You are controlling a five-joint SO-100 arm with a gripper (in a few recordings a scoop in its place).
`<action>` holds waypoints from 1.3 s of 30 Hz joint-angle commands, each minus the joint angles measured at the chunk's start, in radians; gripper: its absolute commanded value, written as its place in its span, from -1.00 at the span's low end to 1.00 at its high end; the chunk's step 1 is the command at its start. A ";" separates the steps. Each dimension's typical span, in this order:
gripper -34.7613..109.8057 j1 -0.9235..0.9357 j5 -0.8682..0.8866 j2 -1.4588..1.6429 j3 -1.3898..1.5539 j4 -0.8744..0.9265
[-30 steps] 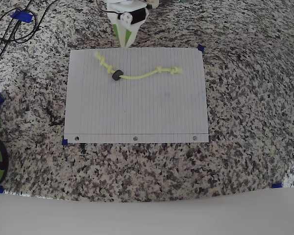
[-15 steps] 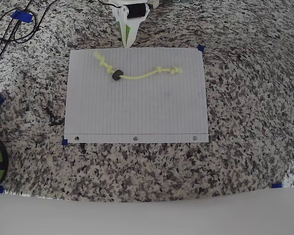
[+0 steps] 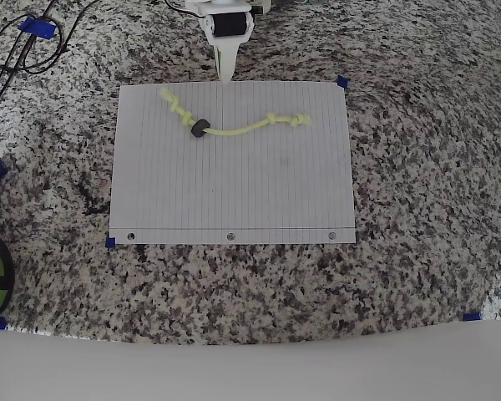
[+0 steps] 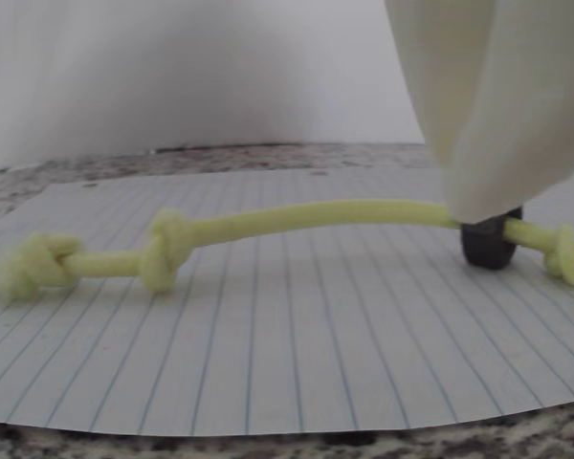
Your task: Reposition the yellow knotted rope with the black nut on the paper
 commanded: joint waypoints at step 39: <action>-0.52 0.063 -0.357 0.089 0.060 0.074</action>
